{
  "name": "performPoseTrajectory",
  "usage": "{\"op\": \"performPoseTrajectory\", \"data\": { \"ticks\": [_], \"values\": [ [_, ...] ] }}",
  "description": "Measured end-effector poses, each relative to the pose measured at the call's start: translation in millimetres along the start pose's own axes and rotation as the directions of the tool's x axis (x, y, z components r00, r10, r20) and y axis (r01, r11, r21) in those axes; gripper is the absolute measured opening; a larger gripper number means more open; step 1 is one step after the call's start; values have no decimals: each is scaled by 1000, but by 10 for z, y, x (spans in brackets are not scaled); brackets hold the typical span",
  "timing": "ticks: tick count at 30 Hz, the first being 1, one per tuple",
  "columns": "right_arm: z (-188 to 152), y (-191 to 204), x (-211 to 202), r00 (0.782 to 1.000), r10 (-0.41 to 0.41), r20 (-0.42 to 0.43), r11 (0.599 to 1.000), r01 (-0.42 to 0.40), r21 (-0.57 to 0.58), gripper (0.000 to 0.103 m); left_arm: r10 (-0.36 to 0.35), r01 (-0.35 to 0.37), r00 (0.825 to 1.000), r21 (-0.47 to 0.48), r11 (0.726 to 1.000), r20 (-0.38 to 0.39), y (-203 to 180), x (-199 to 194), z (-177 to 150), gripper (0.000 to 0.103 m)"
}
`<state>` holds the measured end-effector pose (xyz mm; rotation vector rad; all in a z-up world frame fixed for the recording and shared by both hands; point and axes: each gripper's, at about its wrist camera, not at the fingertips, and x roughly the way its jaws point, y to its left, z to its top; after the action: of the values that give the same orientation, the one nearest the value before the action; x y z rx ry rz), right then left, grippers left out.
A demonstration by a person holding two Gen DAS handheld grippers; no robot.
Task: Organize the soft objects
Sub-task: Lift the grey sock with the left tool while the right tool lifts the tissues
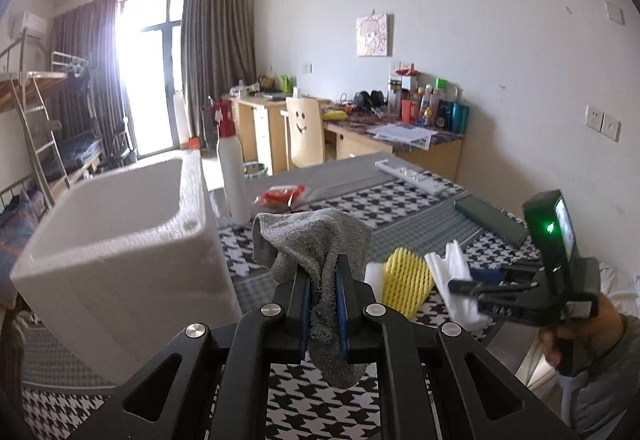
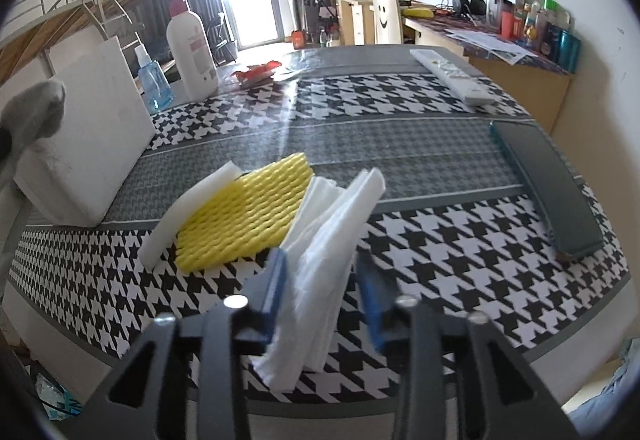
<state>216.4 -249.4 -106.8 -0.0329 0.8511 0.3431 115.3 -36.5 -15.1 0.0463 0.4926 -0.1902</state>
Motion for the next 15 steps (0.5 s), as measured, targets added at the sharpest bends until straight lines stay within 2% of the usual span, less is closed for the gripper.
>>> {"op": "performPoseTrajectory", "data": {
  "ticks": [3,15],
  "values": [
    [5,41,6,1000,3,2,1000,-3,-5,53,6,-6,1000,0,1000,14,10,-26,55,12],
    [-22,164,135,998,-53,-27,998,52,-38,53,31,-31,996,2,1000,89,38,-134,276,12]
  ]
}}
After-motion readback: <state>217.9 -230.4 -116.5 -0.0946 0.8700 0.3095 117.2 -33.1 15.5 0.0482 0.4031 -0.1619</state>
